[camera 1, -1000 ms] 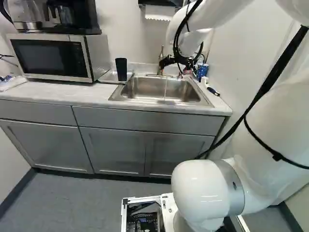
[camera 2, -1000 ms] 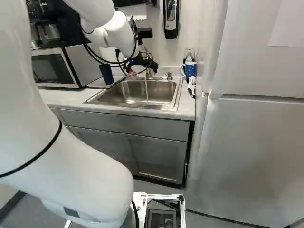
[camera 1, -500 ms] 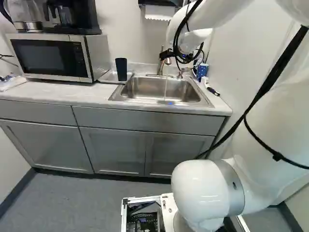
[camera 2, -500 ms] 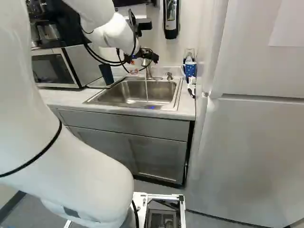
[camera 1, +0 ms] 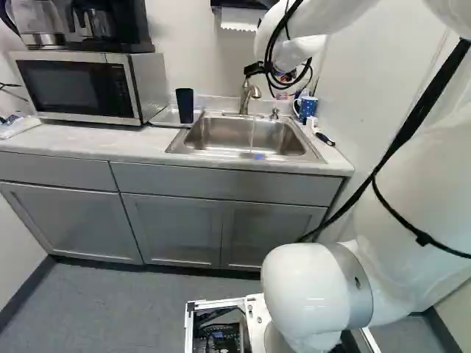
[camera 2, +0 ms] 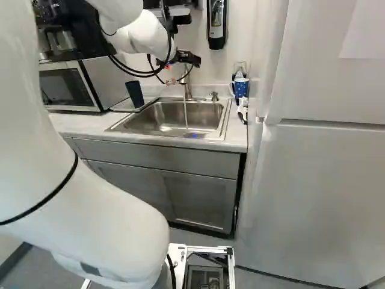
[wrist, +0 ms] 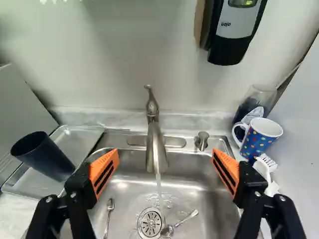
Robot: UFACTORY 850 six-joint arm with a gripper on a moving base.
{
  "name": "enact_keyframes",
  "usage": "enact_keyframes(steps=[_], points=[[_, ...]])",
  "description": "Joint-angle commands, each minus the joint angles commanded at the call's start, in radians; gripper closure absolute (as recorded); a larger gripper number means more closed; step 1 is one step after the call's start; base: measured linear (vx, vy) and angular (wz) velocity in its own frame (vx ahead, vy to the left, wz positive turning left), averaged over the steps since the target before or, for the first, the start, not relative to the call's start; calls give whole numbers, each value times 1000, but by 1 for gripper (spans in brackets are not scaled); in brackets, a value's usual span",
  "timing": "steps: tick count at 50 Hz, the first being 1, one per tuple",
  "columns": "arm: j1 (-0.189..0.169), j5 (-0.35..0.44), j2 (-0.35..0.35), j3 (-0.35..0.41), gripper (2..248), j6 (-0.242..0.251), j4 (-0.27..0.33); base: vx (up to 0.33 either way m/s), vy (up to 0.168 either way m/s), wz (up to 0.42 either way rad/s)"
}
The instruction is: Rinse the cup and place it in the tray
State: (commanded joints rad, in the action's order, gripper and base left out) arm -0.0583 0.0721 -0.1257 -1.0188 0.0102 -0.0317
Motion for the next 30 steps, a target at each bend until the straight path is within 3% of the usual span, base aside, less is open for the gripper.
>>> enact_keyframes(steps=[30], points=[[9,34,150,-162,3,0,0,0,0,0]])
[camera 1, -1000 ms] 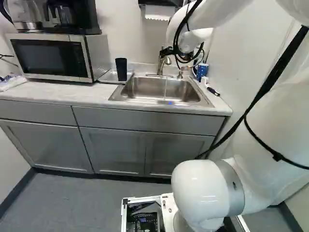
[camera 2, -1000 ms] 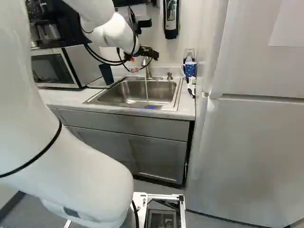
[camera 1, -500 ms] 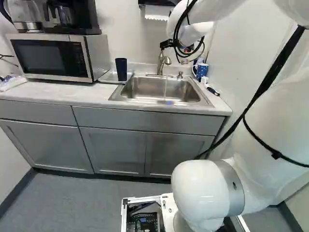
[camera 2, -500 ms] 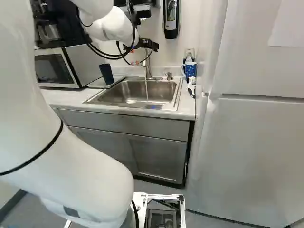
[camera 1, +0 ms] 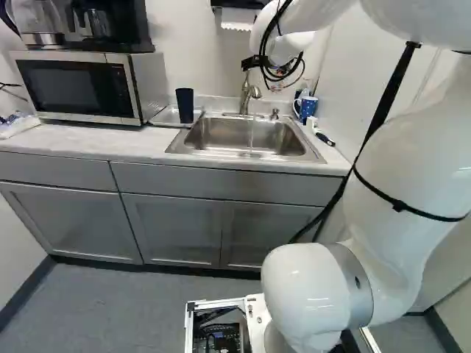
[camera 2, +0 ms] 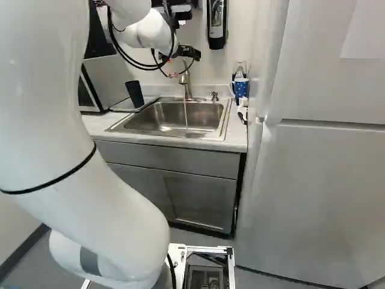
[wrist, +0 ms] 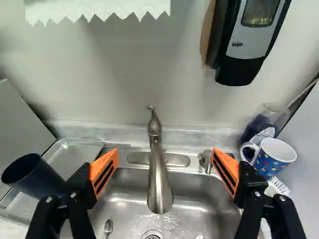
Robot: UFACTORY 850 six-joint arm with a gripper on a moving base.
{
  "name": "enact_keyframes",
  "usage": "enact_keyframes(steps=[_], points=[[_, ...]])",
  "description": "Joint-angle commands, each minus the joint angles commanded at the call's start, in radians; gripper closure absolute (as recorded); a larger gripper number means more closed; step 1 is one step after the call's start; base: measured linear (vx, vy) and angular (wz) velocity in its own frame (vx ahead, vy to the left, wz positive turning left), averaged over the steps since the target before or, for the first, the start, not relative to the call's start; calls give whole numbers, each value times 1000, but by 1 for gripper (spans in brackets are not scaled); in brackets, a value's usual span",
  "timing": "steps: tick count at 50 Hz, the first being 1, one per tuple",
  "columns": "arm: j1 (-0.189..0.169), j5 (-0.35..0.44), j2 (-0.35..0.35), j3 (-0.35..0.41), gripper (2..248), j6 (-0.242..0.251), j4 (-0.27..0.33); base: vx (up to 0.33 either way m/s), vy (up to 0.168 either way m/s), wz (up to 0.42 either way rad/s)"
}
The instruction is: Rinse the cup and place it in the tray
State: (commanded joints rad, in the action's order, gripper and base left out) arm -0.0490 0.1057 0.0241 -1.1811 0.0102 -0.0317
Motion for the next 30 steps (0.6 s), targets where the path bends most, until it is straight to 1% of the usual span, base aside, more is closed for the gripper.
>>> enact_keyframes(steps=[4,17,30], points=[[1,11,21,-22,3,0,0,0,0,0],[8,11,84,-102,3,0,0,0,0,0],[25,20,149,-172,3,0,0,0,0,0]])
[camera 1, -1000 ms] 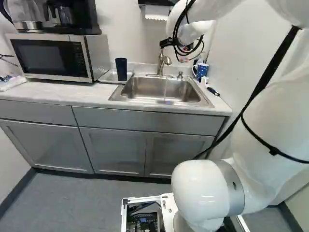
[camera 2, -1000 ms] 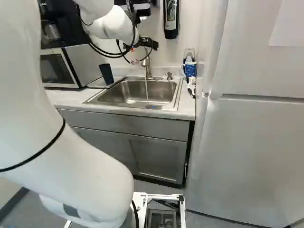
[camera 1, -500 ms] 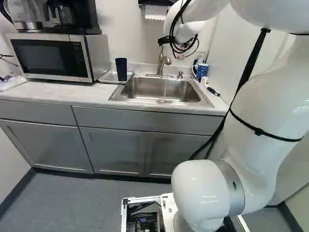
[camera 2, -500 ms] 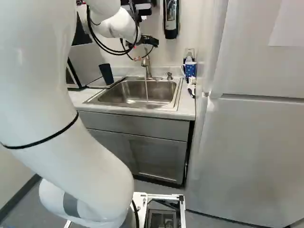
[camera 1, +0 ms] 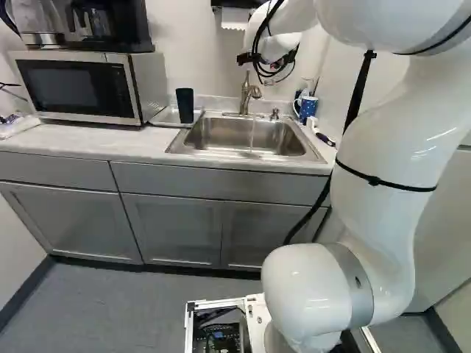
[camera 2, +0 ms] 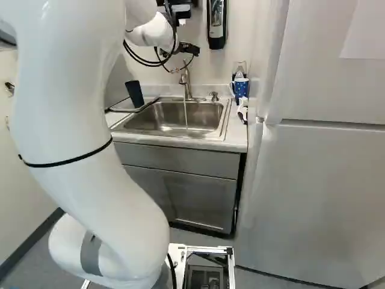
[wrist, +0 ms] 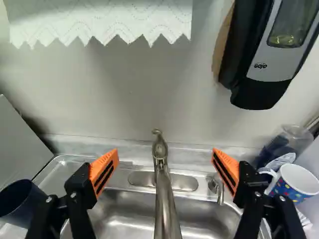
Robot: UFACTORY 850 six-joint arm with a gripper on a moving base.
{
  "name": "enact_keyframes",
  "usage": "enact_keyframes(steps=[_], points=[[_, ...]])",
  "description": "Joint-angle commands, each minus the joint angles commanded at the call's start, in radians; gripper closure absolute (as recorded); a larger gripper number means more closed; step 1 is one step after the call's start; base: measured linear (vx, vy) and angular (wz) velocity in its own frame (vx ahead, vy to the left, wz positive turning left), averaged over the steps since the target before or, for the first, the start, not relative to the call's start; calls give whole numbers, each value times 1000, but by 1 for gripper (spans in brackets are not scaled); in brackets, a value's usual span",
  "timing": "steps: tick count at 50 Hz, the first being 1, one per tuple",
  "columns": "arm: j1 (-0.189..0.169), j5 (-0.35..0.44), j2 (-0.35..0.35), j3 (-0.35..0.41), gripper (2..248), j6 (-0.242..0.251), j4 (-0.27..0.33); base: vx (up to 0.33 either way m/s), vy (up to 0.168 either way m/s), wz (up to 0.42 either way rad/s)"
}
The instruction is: Rinse the cup and place it in the tray
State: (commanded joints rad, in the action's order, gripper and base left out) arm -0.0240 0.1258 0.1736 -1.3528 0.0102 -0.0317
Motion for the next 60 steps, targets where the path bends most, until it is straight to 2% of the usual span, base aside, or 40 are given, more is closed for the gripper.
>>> enact_keyframes(steps=[22,43,60], points=[[37,67,103,-115,3,0,0,0,0,0],[74,74,196,-221,3,0,0,0,0,0],[79,74,201,-228,3,0,0,0,0,0]])
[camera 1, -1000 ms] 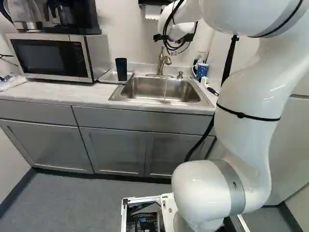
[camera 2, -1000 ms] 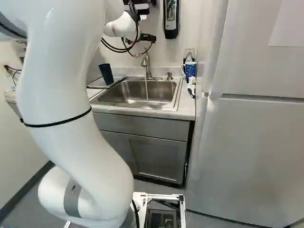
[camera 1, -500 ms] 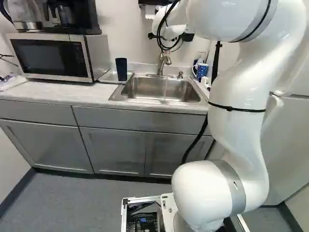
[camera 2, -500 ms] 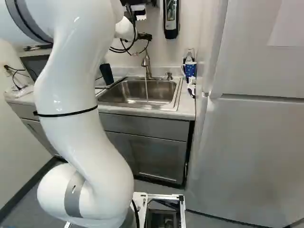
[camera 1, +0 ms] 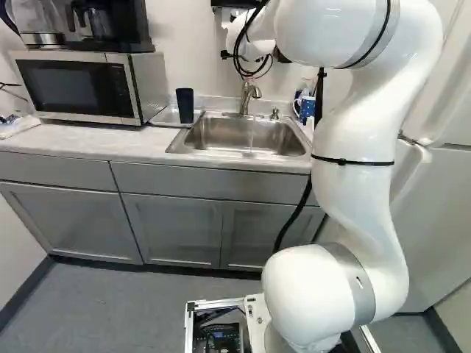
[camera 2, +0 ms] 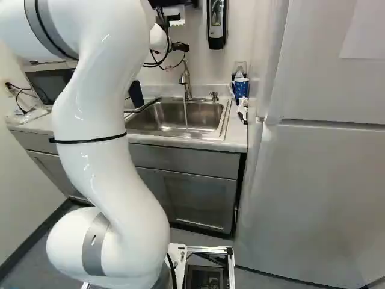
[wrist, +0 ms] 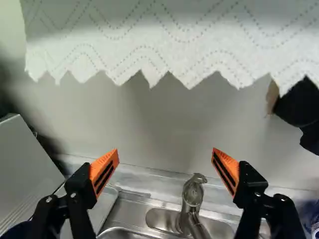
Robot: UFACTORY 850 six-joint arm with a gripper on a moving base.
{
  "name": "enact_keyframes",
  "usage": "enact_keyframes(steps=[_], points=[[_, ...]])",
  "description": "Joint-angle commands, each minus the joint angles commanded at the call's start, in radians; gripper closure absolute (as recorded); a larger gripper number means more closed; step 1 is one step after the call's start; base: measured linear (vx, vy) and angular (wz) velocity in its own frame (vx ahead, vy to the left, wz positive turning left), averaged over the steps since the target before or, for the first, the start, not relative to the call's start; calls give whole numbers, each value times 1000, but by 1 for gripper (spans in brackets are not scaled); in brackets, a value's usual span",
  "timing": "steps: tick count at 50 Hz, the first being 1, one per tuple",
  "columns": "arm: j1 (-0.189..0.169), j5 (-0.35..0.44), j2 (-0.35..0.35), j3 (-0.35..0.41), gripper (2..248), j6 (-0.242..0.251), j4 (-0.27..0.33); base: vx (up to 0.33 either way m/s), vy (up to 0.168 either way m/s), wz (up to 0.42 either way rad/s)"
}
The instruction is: Rinse the cup and place it in the tray
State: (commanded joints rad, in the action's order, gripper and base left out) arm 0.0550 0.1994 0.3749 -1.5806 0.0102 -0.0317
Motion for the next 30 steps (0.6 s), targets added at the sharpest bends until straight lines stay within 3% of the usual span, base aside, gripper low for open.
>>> enact_keyframes(steps=[30], points=[[16,-23,9,-11,3,0,0,0,0,0]])
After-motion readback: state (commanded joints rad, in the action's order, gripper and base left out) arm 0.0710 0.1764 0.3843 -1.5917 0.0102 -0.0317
